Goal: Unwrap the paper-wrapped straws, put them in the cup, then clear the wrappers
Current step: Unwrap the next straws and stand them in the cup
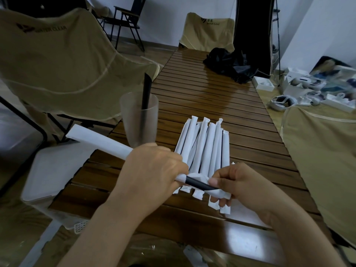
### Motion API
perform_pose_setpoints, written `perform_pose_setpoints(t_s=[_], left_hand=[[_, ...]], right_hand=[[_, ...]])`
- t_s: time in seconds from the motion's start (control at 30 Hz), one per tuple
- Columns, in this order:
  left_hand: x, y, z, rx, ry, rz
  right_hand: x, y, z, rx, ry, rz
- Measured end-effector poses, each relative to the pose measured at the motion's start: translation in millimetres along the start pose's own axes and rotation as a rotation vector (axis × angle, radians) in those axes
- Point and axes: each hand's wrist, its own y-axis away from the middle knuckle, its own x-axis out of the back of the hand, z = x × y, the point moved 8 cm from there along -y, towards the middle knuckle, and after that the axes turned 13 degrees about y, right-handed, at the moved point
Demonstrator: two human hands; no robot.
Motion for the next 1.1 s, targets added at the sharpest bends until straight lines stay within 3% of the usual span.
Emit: perform_pose_setpoints(t_s=[0.2,0.43,0.7,1.1], left_hand=[[0,0,5,-0.061,0.043,0.042],[-16,12,-19,0.216,0.213,-0.078],[-9,11,-23,0.211,0.233,-0.028],[-10,12,-28,0.310,0.352,0.067]], right_hand=[[-3,-3,5,-0.066,-0.051,-0.013],[7,-7,-2,0.024,0.175,0.202],[4,-7,-3,0.051,-0.153,0.211],[9,-7,-9,0.104,-0.038,0.321]])
